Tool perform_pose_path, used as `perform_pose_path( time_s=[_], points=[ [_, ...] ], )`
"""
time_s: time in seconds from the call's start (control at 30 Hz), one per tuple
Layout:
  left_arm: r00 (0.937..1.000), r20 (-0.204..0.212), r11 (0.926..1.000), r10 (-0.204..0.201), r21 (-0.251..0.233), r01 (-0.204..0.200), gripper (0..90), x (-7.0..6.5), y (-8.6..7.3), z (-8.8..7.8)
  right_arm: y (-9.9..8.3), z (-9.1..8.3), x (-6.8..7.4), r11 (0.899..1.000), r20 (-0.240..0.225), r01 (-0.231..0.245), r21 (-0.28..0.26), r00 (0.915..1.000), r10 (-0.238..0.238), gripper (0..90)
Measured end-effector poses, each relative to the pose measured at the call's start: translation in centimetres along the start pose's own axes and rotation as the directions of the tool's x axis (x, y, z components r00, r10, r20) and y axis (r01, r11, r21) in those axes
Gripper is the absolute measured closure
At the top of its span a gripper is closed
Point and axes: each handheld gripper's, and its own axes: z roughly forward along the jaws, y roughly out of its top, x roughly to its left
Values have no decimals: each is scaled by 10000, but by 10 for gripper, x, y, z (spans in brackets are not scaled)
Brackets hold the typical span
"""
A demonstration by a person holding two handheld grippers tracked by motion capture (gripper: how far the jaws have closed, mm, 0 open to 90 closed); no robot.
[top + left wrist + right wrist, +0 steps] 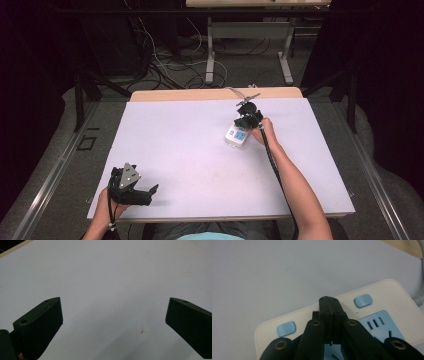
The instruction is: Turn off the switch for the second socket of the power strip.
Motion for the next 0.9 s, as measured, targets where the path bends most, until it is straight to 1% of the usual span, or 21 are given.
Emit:
perform_pose_path(
  time_s=[0.03,0.07,0.1,0.2,0.23,0.27,0.33,0.37,0.43,0.47,0.5,0.53,0.67,0.73,0.77,0.8,0.83,0.87,0.9],
  points=[
    [10000,-1,10000,8,1,-8,9,0,0,0,-1,1,0,9998,-76,-25,-191,10000,23,900],
    [10000,-4,10000,12,2,-12,9,0,0,0,1,-3,0,9988,23,84,474,10000,-85,900],
    [10000,-4,10000,16,-1,-16,9,0,0,0,0,-1,0,10000,3,-46,83,10000,46,900],
    [10000,-48,10000,36,-27,-36,9,0,0,0,0,0,0,10000,31,16,77,10000,-16,900],
    [10000,-57,10000,27,-38,-27,9,0,0,0,0,0,1,10000,70,44,-37,10000,-44,900],
    [10000,-60,10000,39,-27,-39,9,0,0,0,0,0,1,9999,115,94,82,9999,-95,900],
    [10000,-66,10000,39,-41,-39,9,-1,0,0,0,-1,2,9999,140,68,104,9999,-69,900],
    [9998,-149,9999,114,-61,-115,9,0,0,0,0,0,1,9998,124,188,-30,9997,-188,900],
    [9998,-120,9999,168,-7,-168,9,0,0,-1,0,0,1,9998,136,191,-42,9997,-191,900],
    [9999,-75,10000,81,-38,-81,10,0,0,-1,0,0,2,9999,135,157,-27,9998,-157,900],
    [9998,-114,9999,140,-21,-141,10,0,0,-1,0,0,2,9998,160,189,-42,9997,-189,900],
    [9999,-68,10000,81,-39,-81,10,0,0,-1,0,-1,2,9997,219,236,58,9995,-237,900],
    [9999,-52,10000,88,-35,-88,10,0,1,-1,0,-1,2,9995,226,321,45,9992,-322,900],
    [10000,-20,9999,96,-40,-96,10,0,1,-1,1,-1,3,9997,235,235,94,9994,-237,900],
    [9999,-15,9999,100,-46,-100,10,0,1,-1,1,-1,3,9996,188,289,52,9994,-290,900],
    [9999,-76,9999,155,-39,-156,10,0,1,-1,1,0,3,9997,179,228,-53,9996,-227,900],
    [9998,-77,9998,171,-47,-172,10,0,1,-1,1,0,3,9995,211,306,-84,9993,-304,900],
    [9998,-58,9999,168,-34,-169,10,0,1,-2,1,0,3,9992,223,391,45,9990,-392,900],
    [9997,-108,9997,240,-24,-241,10,0,1,-2,1,0,3,9987,225,508,42,9985,-508,900]
  ],
)
